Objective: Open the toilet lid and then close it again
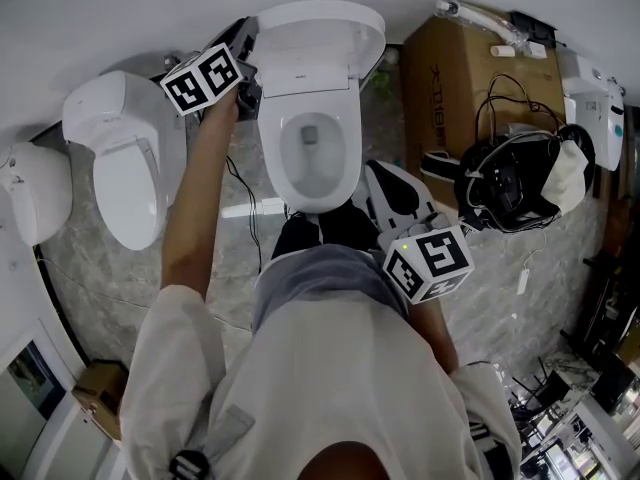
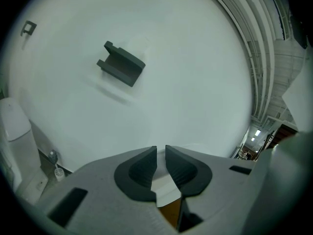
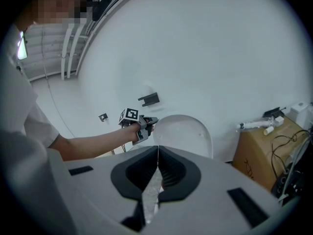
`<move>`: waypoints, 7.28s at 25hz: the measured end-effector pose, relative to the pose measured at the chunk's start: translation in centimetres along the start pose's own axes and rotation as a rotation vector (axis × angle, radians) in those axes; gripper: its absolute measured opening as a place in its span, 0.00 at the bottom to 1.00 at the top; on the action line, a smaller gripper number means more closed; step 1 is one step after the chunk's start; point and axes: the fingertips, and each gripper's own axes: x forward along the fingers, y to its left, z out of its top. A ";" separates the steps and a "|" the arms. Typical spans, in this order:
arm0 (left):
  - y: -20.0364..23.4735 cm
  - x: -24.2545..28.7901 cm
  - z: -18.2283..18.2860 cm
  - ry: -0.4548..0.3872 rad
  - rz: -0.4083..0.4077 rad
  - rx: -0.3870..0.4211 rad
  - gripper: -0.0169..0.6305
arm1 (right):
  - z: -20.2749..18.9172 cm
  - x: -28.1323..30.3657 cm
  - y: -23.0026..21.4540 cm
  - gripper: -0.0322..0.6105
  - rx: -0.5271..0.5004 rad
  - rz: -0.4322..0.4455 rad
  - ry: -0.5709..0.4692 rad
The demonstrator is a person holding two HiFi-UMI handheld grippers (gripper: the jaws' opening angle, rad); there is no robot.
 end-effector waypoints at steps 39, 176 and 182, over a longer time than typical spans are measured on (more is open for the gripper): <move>-3.6 2.2 1.4 0.328 -0.466 0.546 0.30 | 0.0 -0.7 -2.4 0.07 0.017 -0.025 0.009; -8.4 -16.9 -22.0 0.412 -0.481 0.492 0.24 | -16.5 -11.4 5.1 0.07 0.094 0.089 0.148; -8.4 -17.4 -23.1 0.389 -0.459 0.490 0.24 | -17.6 -11.8 4.6 0.07 0.102 0.090 0.166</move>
